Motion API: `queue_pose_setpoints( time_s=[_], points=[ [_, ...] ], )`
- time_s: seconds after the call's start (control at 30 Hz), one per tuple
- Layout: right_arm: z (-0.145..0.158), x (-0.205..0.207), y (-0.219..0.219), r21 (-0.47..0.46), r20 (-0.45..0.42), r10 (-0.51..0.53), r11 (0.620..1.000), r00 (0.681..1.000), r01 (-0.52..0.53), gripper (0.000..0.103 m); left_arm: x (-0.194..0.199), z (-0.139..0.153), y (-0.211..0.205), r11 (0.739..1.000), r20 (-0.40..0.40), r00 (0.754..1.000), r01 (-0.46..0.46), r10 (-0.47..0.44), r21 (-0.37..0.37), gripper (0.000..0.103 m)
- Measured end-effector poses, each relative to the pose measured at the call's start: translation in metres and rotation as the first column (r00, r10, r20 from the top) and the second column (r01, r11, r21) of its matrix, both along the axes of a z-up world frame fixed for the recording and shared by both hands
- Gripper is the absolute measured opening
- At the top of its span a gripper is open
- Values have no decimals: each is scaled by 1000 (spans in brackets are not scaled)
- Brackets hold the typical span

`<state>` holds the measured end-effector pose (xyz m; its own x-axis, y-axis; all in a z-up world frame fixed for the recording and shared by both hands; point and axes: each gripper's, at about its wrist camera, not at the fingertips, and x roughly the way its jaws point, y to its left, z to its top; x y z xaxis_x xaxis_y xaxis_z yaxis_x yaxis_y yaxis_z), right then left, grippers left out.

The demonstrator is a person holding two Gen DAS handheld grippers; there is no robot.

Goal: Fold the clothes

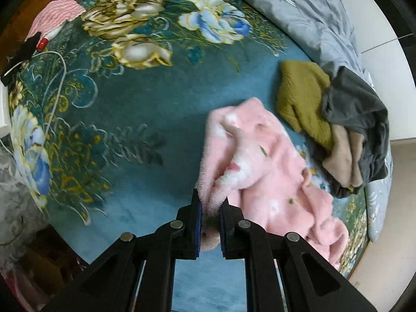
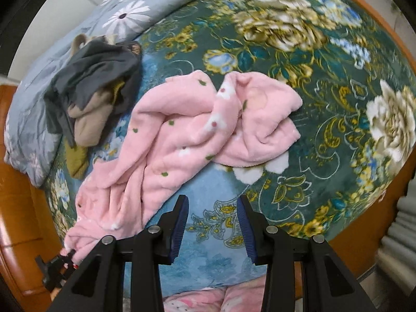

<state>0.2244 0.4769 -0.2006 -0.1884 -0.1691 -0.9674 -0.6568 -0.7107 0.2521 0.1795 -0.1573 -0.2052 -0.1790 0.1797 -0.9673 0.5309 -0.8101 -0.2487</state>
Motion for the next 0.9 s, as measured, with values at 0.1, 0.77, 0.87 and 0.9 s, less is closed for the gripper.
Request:
queue_pose_setpoints(
  time_s=[0.1, 0.77, 0.87, 0.9],
  points=[
    [-14, -10, 10, -17, -1, 4, 1000, 1000, -4, 42, -8, 15, 12, 1000, -35, 999, 21, -22, -13, 11],
    [-147, -72, 88, -315, 130, -296, 893, 946, 323, 12, -1, 70, 47, 994, -34, 997, -76, 74, -77, 11],
    [-130, -80, 104, -295, 91, -310, 899, 946, 323, 7, -8, 74, 48, 993, -46, 994, -100, 97, -68, 11],
    [-120, -84, 113, -285, 58, -321, 902, 945, 324, 5, -17, 81, 48, 991, -76, 990, -121, 117, -52, 11]
  ],
)
